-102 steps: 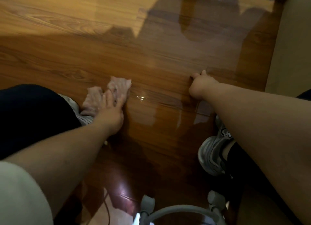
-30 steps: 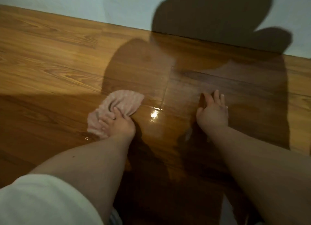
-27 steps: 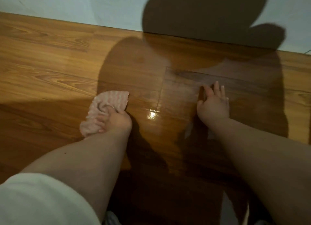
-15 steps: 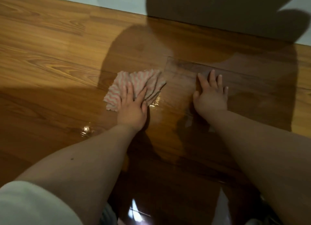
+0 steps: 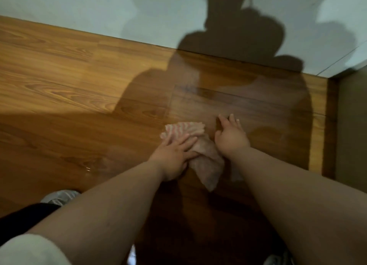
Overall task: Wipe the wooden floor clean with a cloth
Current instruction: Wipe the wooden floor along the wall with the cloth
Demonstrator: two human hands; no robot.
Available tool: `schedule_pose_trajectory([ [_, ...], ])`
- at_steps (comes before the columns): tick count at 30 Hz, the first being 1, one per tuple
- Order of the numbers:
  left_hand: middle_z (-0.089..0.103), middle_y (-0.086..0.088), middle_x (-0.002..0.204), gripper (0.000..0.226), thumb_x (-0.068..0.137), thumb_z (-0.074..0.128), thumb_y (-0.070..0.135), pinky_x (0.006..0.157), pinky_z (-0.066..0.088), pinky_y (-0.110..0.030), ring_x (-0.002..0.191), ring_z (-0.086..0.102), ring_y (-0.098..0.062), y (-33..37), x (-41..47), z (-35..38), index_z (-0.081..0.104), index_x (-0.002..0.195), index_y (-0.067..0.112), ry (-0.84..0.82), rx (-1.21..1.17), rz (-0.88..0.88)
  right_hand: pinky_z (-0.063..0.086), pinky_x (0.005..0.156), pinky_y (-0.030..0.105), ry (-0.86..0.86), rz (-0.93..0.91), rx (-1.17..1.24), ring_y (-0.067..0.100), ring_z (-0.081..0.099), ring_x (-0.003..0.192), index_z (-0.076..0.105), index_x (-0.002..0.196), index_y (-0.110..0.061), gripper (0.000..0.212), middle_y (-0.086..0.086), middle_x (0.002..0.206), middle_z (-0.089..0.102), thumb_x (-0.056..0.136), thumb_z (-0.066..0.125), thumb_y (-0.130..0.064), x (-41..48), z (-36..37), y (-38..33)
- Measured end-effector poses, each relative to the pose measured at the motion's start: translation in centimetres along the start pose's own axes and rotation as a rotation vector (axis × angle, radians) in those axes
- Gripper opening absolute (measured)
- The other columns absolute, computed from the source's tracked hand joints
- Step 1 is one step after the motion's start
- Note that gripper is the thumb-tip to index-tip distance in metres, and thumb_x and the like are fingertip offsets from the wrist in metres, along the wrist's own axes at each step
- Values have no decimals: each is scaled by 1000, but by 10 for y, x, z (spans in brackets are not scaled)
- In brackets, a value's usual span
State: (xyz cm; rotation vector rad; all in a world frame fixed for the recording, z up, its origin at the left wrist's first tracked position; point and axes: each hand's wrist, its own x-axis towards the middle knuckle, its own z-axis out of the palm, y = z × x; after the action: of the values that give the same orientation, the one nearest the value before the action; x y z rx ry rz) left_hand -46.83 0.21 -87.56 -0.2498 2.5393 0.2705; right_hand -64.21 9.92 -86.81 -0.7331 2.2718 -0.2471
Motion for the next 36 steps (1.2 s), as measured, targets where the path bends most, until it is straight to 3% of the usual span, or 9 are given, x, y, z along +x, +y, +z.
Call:
schedule_pose_trajectory([
  [6,5,-13,158,72,92,42,48,116,14,-52,144,5,-38,-102,-69,21,12,152,26,-163,-193,-1067,14,120,46,-39,13,-28,29,0,149,21,152,-30,58,6,163,0,97,39,-26,-27,16,14],
  [8,14,-20,155,90,86,47,59,112,21,-49,140,17,-43,-103,-89,30,3,153,20,-306,-185,-1195,13,120,46,-64,30,-23,29,0,149,20,152,-30,58,6,163,-1,97,39,-27,-33,21,6],
  [13,61,-6,109,40,86,67,29,84,49,-30,105,57,-23,-37,-76,23,58,123,17,-101,-613,-995,26,113,31,-129,8,56,29,28,142,36,147,-14,47,12,155,31,101,35,-24,-58,7,-33],
  [17,59,-1,89,20,86,66,18,70,49,-28,80,59,-17,-6,-66,-33,51,99,16,287,-1389,-718,42,99,38,-205,140,528,33,55,116,52,132,-6,43,19,132,55,104,33,-33,-88,-16,-75],
  [23,66,-10,86,32,90,44,-14,69,58,-27,80,65,-18,18,-77,-106,61,102,10,176,-1927,-403,51,87,47,-555,188,1211,33,65,93,63,115,-21,42,17,107,68,97,42,-53,-110,-24,-74],
  [28,67,-6,100,26,95,42,-2,68,56,-29,82,63,-16,14,-53,-93,61,107,12,286,-1663,-698,54,66,37,-199,209,1084,29,58,71,56,109,-15,15,20,102,62,99,46,-12,-75,-18,-62],
  [30,65,-6,97,22,97,41,5,62,48,-26,72,59,-14,-8,-47,-82,60,93,16,315,-1530,-802,51,83,37,25,162,695,33,61,101,52,127,-15,29,17,123,59,99,41,-14,-47,-22,-46],
  [33,67,-9,92,20,94,49,11,64,48,-27,75,61,-22,-43,-51,-59,63,80,17,297,-1197,-845,20,113,47,53,157,7,37,17,143,34,145,-14,48,16,156,21,98,35,-25,-10,-23,-14],
  [36,66,-12,107,10,89,56,20,77,47,-30,95,61,-30,-76,-55,-43,65,94,17,181,-781,-876,8,115,55,-66,108,-98,36,-5,147,20,151,-18,56,13,161,-2,100,31,-37,-2,3,-16],
])
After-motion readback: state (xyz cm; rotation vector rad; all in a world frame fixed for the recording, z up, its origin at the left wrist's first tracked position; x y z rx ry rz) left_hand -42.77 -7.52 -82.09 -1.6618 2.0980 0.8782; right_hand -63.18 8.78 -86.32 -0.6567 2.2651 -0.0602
